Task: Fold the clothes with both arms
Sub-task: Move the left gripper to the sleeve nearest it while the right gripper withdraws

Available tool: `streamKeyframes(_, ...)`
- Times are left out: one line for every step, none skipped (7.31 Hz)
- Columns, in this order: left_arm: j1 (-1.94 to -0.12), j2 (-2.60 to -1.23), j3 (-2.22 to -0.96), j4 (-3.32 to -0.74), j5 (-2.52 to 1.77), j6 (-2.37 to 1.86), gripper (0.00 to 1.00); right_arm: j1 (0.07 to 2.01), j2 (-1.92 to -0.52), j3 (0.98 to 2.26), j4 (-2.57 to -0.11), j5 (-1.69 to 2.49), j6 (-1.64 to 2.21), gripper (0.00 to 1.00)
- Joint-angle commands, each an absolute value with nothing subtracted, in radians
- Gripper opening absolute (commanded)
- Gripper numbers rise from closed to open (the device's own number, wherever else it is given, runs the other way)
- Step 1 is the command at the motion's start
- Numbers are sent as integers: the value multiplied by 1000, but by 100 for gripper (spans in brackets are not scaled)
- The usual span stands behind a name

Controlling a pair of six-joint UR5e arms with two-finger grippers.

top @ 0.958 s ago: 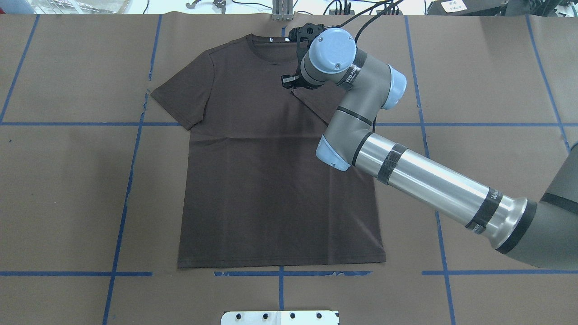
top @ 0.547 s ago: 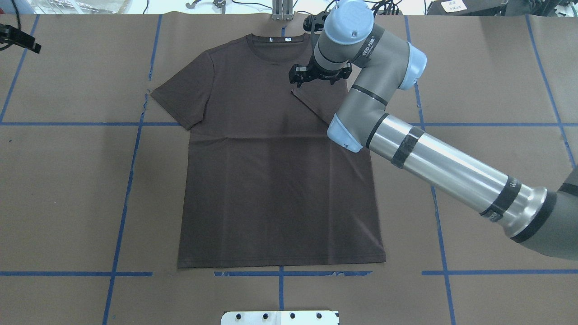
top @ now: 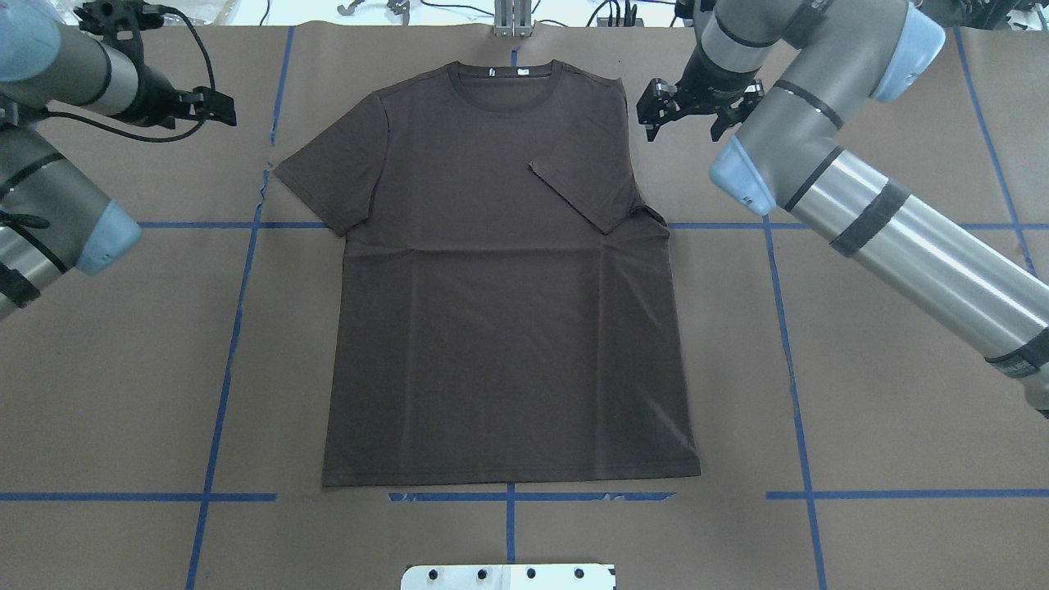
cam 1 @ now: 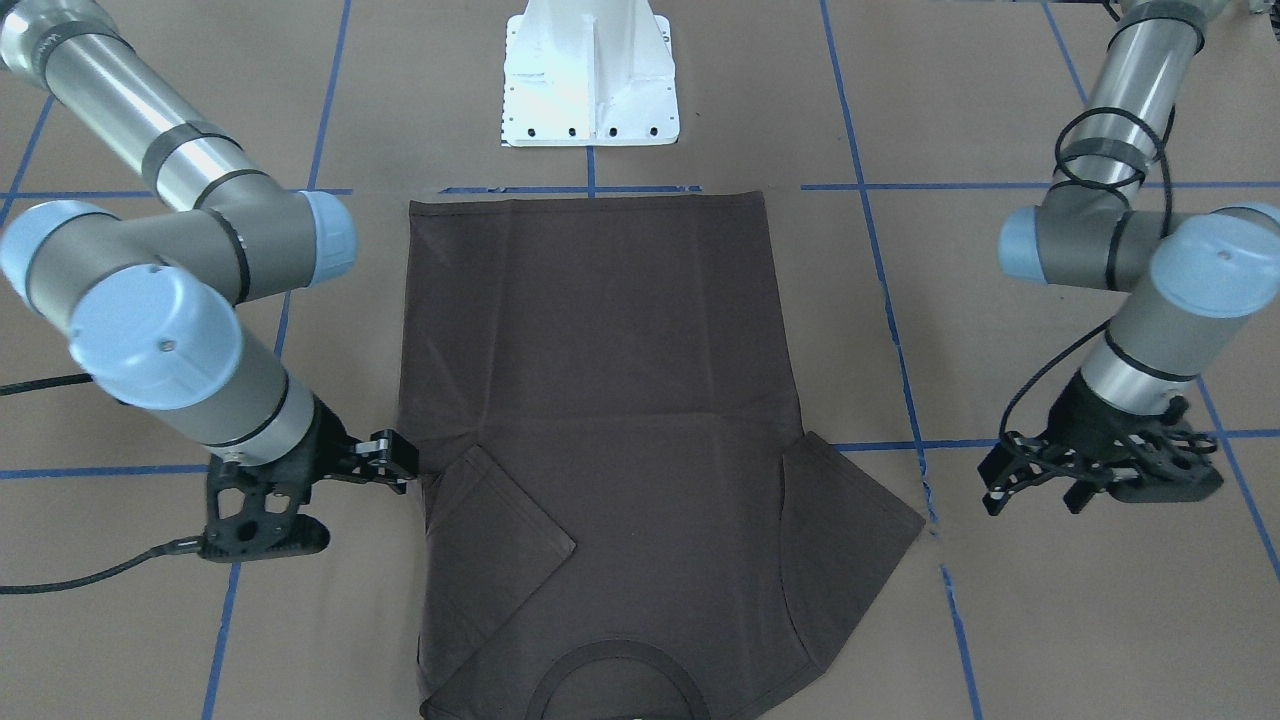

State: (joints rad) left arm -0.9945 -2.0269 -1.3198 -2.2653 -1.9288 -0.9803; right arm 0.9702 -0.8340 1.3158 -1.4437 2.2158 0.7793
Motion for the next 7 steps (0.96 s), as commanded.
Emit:
streamKeyframes(-896,-2042,-1316,-2275,-1798,-1121,100,1035,-885,1328,-1454,2301,715,100)
streamKeyframes(-865,-2045,-1313,-2273,-1755,-1149,100,1035,-888,1328,-1453,2301,715,100)
streamKeyframes(-838,-2058,-1304,-2272,-1718,-1160,100,1037,-890,1327,-1451,2301,715,100)
streamKeyframes(-828,-2098,-1254,-2273,-1692,-1161,100,1035,-891,1325,-1451,2299,715,100)
streamKeyframes(-818,-2123,-1218,-2276,-1672,-1160,99,1035,-890,1325,-1451,2298,715,100)
streamKeyframes(-816,-2128,-1198,-2278,-1669,-1157,98,1034,-897,1325,-1448,2293,715,100)
streamKeyframes(-816,-2126,-1195,-2279,-1669,-1155,97,1032,-900,1325,-1444,2290,715,100)
